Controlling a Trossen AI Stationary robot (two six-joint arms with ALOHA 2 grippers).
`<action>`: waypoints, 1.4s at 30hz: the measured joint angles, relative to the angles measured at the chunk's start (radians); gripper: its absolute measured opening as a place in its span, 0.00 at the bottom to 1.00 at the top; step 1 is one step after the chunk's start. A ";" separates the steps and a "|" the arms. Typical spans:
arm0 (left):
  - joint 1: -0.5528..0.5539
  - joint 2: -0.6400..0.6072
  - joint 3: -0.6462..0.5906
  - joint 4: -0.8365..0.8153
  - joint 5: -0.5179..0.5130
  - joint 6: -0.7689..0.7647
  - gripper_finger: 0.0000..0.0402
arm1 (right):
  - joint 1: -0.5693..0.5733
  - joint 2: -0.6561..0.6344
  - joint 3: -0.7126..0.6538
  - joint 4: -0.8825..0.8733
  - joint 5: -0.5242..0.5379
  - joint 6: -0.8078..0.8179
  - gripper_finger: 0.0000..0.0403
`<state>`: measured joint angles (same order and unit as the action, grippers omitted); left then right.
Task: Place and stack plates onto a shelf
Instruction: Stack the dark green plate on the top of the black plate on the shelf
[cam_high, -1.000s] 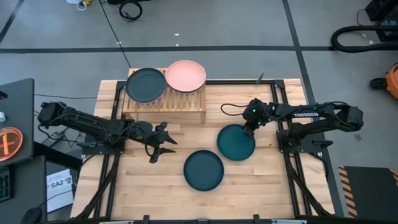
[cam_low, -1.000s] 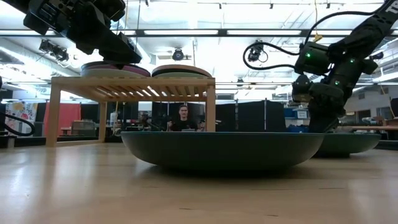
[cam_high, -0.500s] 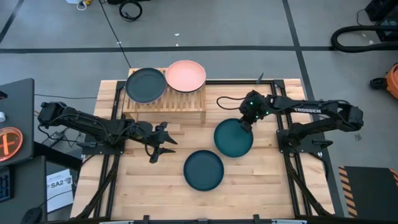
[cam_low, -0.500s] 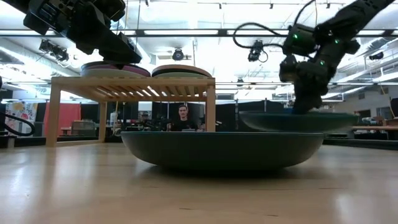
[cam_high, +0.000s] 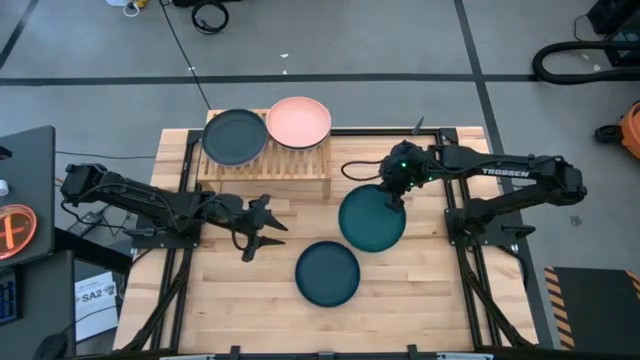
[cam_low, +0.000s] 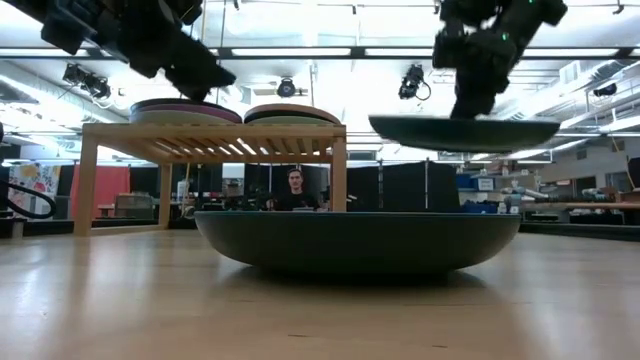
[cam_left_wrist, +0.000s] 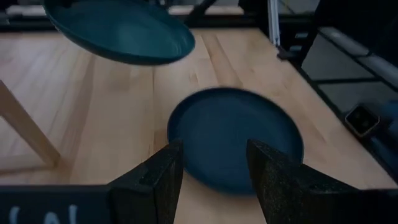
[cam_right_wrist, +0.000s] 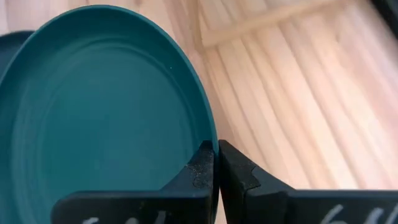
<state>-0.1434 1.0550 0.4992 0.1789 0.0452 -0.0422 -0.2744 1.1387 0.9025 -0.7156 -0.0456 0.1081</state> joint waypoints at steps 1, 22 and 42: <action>0.000 0.000 0.000 0.013 0.000 0.000 0.46 | 0.018 0.000 0.013 -0.003 0.017 0.000 0.03; -0.047 0.000 0.000 0.280 -0.246 -0.050 0.46 | 0.385 0.000 0.074 0.104 0.607 0.134 0.03; -0.093 0.000 0.000 0.321 -0.595 -0.048 0.46 | 0.478 0.196 0.074 0.767 1.101 -0.258 0.03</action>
<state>-0.2363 1.0554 0.4995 0.5000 -0.5493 -0.0906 0.2039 1.3343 0.9764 0.0514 1.0557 -0.1501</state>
